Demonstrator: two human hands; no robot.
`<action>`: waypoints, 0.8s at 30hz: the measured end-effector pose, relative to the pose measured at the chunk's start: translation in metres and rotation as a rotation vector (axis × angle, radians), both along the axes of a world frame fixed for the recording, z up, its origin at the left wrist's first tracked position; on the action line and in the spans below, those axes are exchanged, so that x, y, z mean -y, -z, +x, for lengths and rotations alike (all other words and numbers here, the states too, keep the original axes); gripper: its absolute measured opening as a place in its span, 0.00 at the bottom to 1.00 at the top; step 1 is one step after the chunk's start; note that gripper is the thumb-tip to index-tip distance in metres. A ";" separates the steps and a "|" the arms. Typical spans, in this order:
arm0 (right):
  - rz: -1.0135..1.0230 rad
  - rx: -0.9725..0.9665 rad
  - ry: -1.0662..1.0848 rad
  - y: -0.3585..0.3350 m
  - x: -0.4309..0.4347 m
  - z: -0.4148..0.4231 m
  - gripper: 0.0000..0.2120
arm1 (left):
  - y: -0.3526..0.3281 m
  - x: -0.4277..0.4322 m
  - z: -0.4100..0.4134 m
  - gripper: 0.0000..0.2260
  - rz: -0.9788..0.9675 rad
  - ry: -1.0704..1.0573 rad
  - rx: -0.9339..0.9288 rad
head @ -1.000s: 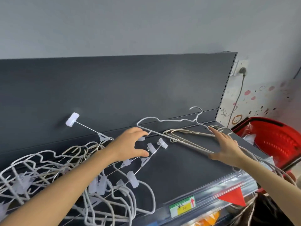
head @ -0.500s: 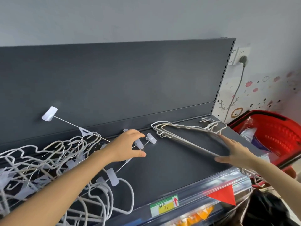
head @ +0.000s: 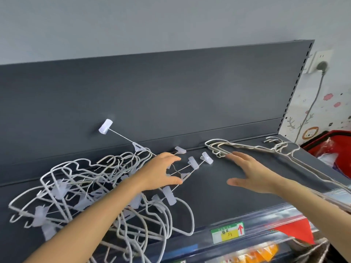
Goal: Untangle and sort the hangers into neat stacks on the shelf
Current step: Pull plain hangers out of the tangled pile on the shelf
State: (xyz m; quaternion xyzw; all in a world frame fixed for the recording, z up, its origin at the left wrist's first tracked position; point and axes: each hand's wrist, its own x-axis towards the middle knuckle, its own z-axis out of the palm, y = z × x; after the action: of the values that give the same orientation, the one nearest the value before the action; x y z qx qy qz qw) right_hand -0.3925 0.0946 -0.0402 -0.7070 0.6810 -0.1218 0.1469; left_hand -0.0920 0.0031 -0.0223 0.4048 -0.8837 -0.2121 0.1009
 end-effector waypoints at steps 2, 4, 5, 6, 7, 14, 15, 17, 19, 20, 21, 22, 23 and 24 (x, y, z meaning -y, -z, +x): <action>-0.023 -0.005 -0.048 -0.004 0.006 0.032 0.41 | -0.002 -0.001 0.028 0.32 -0.012 -0.015 -0.001; -0.033 -0.001 -0.090 -0.006 0.011 0.064 0.39 | -0.003 -0.002 0.058 0.32 -0.026 -0.040 0.015; -0.034 0.007 -0.113 -0.008 0.012 0.080 0.39 | -0.002 -0.002 0.072 0.32 -0.029 -0.055 0.027; -0.032 0.011 -0.136 -0.009 0.013 0.096 0.38 | -0.002 -0.001 0.087 0.32 -0.034 -0.071 0.035; -0.031 0.011 -0.160 -0.010 0.014 0.112 0.37 | -0.002 -0.002 0.101 0.33 -0.035 -0.089 0.039; -0.003 0.034 -0.241 -0.012 0.019 0.205 0.34 | 0.000 -0.008 0.185 0.33 -0.029 -0.148 0.058; -0.006 0.026 -0.249 -0.012 0.019 0.215 0.33 | 0.001 -0.009 0.195 0.33 -0.022 -0.151 0.062; -0.003 0.019 -0.257 -0.012 0.018 0.235 0.31 | 0.004 -0.010 0.213 0.33 -0.011 -0.151 0.068; 0.000 0.011 -0.256 -0.011 0.016 0.251 0.29 | 0.006 -0.011 0.229 0.33 -0.012 -0.145 0.072; 0.000 0.004 -0.253 -0.011 0.015 0.258 0.28 | 0.007 -0.011 0.236 0.33 -0.009 -0.144 0.074; 0.001 -0.001 -0.247 -0.009 0.014 0.265 0.28 | 0.009 -0.011 0.242 0.33 -0.009 -0.141 0.079; 0.006 -0.003 -0.236 -0.008 0.013 0.272 0.27 | 0.011 -0.010 0.247 0.33 -0.010 -0.135 0.089; 0.008 0.000 -0.222 -0.006 0.011 0.278 0.27 | 0.012 -0.009 0.252 0.34 -0.009 -0.131 0.100; 0.010 0.005 -0.206 -0.004 0.010 0.285 0.26 | 0.014 -0.008 0.256 0.34 -0.002 -0.130 0.108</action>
State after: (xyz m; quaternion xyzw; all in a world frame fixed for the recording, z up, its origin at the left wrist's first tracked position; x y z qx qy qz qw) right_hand -0.1076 0.0846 -0.0361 -0.7722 0.6050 -0.1046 0.1637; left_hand 0.1637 0.0108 -0.0362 0.4722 -0.8598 -0.1822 0.0672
